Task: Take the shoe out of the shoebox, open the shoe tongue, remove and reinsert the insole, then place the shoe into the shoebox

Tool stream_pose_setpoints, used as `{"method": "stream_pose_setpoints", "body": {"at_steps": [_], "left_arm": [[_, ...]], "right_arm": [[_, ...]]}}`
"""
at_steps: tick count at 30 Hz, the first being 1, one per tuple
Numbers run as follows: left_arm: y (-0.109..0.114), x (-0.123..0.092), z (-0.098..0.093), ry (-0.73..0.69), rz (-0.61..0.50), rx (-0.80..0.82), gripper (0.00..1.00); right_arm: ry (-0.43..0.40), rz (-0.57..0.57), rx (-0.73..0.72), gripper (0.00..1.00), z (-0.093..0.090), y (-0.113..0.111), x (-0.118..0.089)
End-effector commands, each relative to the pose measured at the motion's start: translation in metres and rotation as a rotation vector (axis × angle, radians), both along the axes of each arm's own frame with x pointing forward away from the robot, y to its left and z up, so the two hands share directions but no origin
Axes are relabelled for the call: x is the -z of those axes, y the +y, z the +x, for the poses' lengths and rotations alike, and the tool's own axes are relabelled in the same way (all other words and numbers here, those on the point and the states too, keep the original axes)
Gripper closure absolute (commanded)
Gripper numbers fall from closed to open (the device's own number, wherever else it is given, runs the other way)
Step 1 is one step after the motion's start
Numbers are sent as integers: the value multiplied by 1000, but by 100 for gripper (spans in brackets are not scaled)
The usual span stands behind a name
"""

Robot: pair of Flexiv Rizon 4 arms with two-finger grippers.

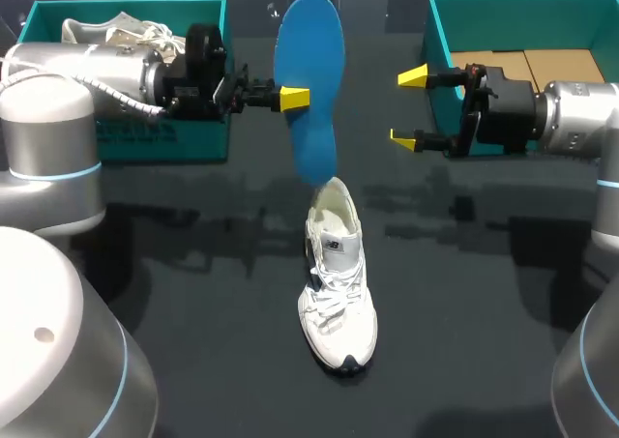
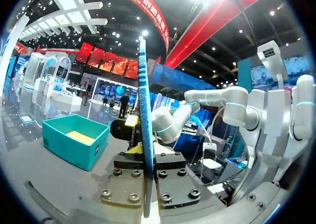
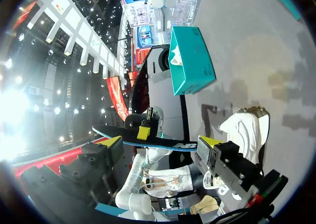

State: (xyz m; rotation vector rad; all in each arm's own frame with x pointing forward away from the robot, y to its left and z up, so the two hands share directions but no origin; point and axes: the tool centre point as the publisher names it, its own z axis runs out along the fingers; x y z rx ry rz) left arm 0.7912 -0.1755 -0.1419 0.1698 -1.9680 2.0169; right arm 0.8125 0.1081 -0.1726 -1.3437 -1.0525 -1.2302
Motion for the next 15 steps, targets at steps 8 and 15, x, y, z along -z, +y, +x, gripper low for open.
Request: {"method": "stream_pose_setpoints", "body": {"at_steps": [8,15], "left_arm": [[-2,12,1,812,-91,30,100],[3,15,-2,1062,-138,0,100]], "right_arm": [[2,-3,0,0,-1,0,-1],[2,-3,0,0,-1,0,-1]]}}
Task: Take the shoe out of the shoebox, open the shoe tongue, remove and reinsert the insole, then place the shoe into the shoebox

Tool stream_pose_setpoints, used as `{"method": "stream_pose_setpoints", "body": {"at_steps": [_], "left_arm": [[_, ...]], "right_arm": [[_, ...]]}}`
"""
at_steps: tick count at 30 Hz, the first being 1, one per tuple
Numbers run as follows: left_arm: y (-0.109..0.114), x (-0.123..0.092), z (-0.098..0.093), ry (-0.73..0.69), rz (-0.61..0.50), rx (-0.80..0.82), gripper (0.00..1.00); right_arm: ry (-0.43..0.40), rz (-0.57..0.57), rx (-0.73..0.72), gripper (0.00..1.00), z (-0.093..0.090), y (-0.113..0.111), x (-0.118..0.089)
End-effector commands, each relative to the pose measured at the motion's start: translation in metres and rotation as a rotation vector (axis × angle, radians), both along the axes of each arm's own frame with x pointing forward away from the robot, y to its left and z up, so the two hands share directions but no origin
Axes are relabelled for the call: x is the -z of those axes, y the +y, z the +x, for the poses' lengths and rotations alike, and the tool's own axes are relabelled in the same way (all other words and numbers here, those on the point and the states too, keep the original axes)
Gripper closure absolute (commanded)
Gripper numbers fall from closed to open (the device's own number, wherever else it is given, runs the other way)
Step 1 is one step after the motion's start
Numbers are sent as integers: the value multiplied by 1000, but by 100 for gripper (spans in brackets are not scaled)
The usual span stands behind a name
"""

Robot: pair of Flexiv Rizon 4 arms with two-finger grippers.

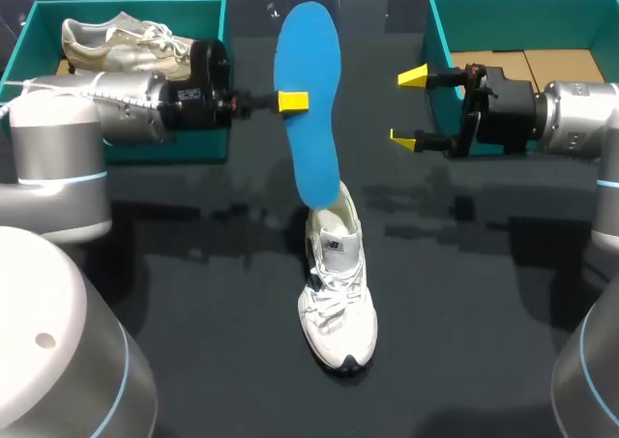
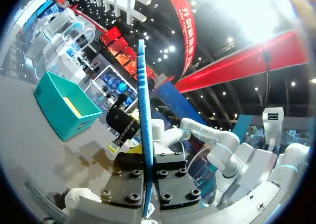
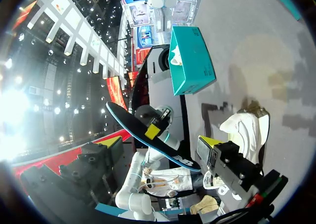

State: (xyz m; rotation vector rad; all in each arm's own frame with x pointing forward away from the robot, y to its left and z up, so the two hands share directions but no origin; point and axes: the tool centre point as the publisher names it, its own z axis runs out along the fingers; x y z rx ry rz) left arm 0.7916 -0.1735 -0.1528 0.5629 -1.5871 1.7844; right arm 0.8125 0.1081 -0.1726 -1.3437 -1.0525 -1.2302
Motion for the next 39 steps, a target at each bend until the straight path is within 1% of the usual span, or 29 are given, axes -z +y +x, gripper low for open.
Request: {"method": "stream_pose_setpoints", "body": {"at_steps": [1,5,9,16,23,29,35,39], "left_arm": [[2,6,-2,583,-68,-46,100],[2,11,-3,686,-71,-84,100],[-1,15,-5,737,-43,-121,100],[-8,29,-5,834,14,-162,100],[-17,40,-3,898,75,-191,100],[-22,44,-4,894,99,-189,100],[-27,47,-4,881,105,-188,100],[-29,50,-2,882,109,-191,100]], "right_arm": [[2,-3,0,0,-1,0,-1],[2,-3,0,0,-1,0,-1],[2,-3,0,0,-1,0,-1],[2,-3,0,0,-1,0,-1],[2,-3,0,0,-1,0,-1],[2,-3,0,0,-1,0,-1],[-32,-91,-5,0,-3,-8,-7],[-40,-186,-4,0,-3,-12,-14]]}}
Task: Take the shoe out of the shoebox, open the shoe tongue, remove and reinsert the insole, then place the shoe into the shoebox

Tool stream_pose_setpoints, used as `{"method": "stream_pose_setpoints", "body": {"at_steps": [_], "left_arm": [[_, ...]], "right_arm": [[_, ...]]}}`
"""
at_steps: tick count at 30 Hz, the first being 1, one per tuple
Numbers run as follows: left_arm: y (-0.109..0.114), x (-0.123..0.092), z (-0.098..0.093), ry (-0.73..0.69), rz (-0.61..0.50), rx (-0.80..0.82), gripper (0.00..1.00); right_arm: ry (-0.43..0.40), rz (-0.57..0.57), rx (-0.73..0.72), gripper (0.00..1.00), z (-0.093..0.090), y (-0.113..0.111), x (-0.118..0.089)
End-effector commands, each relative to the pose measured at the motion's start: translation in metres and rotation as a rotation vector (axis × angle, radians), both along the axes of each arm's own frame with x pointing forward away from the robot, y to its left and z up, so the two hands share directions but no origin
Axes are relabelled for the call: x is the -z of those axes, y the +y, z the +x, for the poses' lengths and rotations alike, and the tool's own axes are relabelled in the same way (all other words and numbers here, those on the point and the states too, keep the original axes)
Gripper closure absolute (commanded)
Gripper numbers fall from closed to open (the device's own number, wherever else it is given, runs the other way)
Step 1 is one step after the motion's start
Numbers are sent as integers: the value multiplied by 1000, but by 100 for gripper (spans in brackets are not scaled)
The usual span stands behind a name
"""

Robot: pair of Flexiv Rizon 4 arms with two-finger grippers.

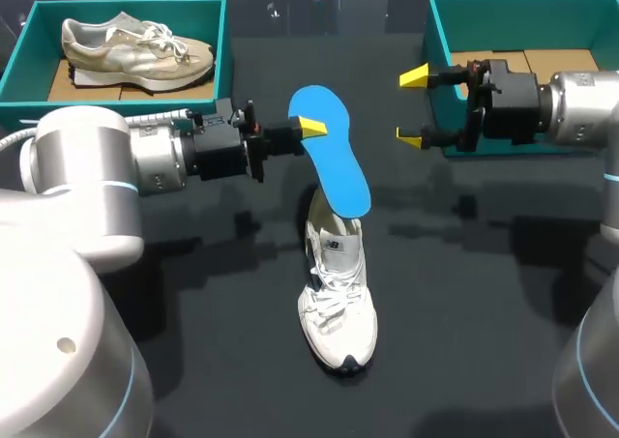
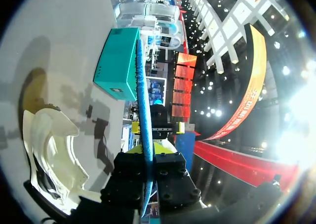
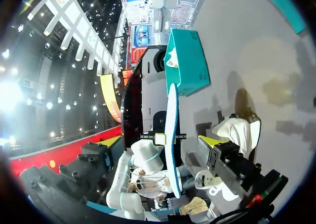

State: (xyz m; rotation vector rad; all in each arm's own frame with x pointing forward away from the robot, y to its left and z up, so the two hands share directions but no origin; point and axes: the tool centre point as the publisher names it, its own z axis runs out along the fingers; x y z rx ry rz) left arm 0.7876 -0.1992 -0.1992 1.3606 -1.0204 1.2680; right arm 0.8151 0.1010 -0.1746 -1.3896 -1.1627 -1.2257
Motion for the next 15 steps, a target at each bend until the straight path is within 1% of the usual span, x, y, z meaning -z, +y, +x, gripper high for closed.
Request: {"method": "stream_pose_setpoints", "body": {"at_steps": [1,5,8,13,15], "left_arm": [[-4,4,2,-1,1,0,100],[-7,8,6,3,4,1,100],[-10,9,9,18,1,-3,100],[-10,9,9,18,1,-3,100],[-10,9,9,18,1,-3,100]], "right_arm": [[2,-106,6,0,-6,-7,-18],[-7,-216,2,0,-6,-9,-27],[-8,-306,5,0,-6,-6,-35],[-37,-488,8,0,-10,6,-50],[-37,-560,32,0,-11,11,-56]]}}
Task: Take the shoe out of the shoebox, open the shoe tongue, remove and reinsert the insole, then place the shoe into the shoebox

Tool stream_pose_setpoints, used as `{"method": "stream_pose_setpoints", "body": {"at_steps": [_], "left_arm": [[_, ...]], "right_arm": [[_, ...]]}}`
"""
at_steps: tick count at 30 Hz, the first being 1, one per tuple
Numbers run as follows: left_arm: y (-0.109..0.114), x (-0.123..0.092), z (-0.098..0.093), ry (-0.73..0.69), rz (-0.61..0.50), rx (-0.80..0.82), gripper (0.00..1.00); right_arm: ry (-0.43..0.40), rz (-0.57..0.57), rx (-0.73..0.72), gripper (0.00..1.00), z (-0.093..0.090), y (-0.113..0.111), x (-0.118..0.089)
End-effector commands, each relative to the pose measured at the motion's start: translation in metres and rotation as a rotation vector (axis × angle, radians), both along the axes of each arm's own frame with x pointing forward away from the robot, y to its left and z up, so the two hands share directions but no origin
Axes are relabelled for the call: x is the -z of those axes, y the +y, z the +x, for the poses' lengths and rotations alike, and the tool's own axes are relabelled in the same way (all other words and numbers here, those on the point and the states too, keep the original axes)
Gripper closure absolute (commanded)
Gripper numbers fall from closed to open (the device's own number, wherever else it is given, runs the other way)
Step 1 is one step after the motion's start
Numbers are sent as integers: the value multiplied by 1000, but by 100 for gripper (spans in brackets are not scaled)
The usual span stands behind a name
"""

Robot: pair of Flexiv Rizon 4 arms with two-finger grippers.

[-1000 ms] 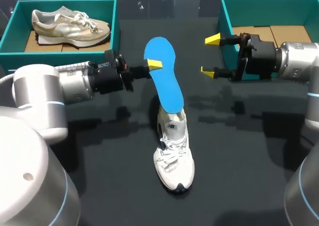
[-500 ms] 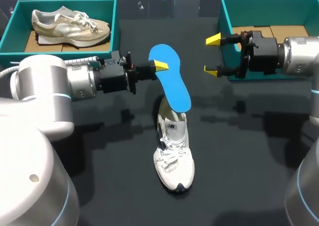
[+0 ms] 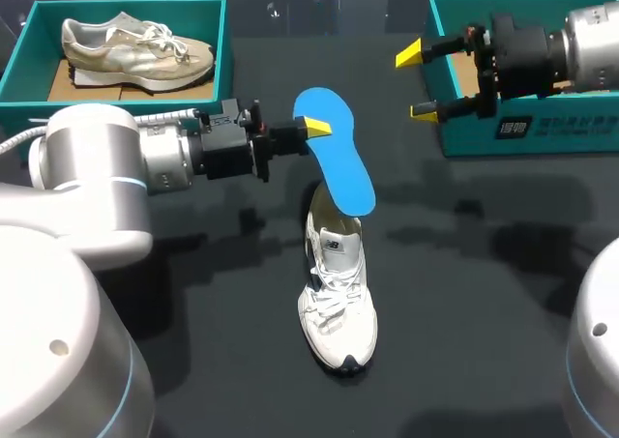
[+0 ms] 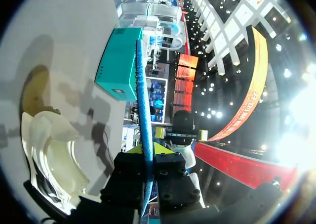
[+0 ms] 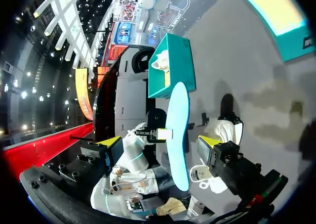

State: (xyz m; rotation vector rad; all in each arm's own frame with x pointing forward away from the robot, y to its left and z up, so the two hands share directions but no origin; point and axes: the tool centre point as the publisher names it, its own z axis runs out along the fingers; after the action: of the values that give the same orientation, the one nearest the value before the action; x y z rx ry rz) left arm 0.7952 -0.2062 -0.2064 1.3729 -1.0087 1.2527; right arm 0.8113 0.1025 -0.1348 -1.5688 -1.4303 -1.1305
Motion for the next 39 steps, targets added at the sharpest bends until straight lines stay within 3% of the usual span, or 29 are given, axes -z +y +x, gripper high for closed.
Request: {"method": "stream_pose_setpoints", "body": {"at_steps": [1,10,19,39], "left_arm": [[-3,2,1,-1,-2,-2,100],[-3,2,1,-1,-2,-2,100],[-3,2,1,-1,-2,-2,100],[-3,2,1,-1,-2,-2,100]], "right_arm": [[11,-315,55,0,-8,11,-19],[-51,-573,77,0,-15,31,-42],[-58,-793,35,0,-23,56,-56],[-78,-1057,-49,0,-29,100,-55]]}}
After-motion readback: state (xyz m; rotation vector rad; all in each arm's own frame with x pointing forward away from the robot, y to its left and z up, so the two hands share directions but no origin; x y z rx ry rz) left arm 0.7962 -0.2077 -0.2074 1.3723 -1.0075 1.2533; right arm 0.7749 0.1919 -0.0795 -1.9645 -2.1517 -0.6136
